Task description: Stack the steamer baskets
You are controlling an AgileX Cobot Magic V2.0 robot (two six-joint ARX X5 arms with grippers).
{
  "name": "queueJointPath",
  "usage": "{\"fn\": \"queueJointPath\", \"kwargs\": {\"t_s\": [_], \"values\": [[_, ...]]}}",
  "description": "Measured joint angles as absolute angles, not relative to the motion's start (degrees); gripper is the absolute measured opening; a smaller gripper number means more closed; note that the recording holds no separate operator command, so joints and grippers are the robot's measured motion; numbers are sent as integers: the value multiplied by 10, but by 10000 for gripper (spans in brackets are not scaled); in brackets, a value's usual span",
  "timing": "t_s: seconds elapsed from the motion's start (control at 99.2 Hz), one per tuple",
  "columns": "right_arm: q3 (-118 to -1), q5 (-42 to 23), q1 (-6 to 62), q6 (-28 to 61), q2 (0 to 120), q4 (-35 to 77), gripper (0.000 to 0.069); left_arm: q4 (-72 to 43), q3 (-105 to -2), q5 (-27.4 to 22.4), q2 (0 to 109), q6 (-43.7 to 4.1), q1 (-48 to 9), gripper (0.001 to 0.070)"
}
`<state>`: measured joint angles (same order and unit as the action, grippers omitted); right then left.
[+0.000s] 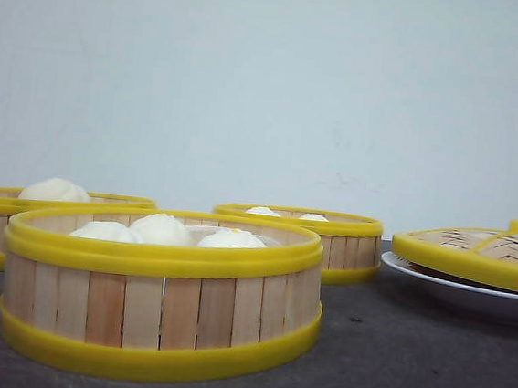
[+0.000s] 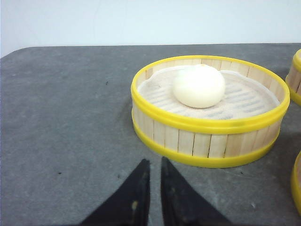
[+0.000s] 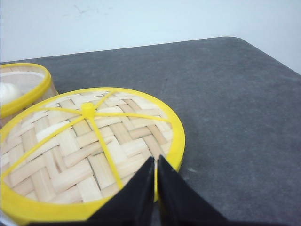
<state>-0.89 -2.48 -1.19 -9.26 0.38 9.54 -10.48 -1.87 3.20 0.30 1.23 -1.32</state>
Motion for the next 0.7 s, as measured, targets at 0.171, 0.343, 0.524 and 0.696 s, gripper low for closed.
{"fn": "queueJointPath", "kwargs": {"t_s": [0.171,0.343,0.524,0.696], "values": [[-9,-25,-12,-93,4,95,4,-105,-19,32,3,12,-13,15],[-9,-25,-12,-93,4,95,4,-105,-19,32,3,-16,-13,15],[-9,-25,-12,-130,4,95,4,-105,-19,32,3,-70,-13,15],[-9,-25,-12,-192,4,90,4,-98,-19,32,3,-120,-13,15]]}}
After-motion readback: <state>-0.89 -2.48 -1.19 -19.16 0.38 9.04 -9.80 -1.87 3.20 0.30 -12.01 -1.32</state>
